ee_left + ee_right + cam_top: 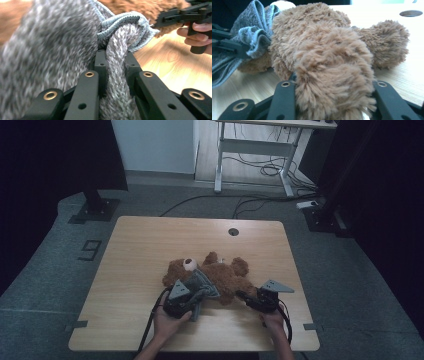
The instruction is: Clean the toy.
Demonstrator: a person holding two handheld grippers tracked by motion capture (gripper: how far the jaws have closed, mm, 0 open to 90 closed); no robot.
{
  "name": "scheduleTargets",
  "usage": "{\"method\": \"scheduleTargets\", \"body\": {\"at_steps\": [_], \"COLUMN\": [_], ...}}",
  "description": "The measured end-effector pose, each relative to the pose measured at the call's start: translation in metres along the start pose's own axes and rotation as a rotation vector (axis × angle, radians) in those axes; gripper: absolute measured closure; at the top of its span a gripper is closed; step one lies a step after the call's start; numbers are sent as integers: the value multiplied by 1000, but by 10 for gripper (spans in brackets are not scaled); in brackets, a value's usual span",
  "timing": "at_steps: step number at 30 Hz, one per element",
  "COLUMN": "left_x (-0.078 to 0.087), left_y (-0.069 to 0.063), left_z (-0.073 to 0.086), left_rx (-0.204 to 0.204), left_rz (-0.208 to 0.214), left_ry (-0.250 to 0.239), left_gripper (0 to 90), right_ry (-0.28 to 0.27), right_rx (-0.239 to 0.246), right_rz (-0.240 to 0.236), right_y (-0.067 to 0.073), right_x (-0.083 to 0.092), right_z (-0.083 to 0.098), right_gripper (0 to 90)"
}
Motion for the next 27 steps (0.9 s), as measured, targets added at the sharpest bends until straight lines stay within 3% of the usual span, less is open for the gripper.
{"method": "scheduleTargets", "body": {"at_steps": [6,9,11,14,20,22,23,24,27], "left_x": [20,35,43,47,45,39,33,33,17], "left_y": [16,36,42,43,23,11,-1,-1,-20], "left_z": [3,7,9,9,-13,-31,-48,-48,-71], "left_rx": [17,58,82,84,42,21,-5,-5,-29], "left_rz": [-41,-66,-57,-55,-28,-13,1,1,21], "left_ry": [-16,-27,-51,-64,-93,-106,-114,-114,-123], "left_gripper": [771,770,769,770,770,770,770,770,770], "right_ry": [1,0,-1,-2,-2,-2,-3,-3,-4], "right_rx": [2,-6,-7,-5,-2,-1,-2,-2,-5], "right_rz": [0,-4,-6,-8,-11,-12,-13,-13,-15], "right_y": [0,-2,-1,-1,-1,-1,-1,-1,-1], "right_x": [1,1,1,0,0,0,0,0,-1], "right_z": [0,1,1,1,2,2,2,2,3], "right_gripper": [578,578,578,578,578,578,578,578,578]}}
Point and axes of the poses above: each handheld gripper's, and its own axes: x roughly backward along the jaws, z roughly out of its underside, y roughly to its left, the point moved 7 cm from there along -x, roughly forward along the jaws, and after that the axes turned 8 degrees about x, right-handed, at the moved point
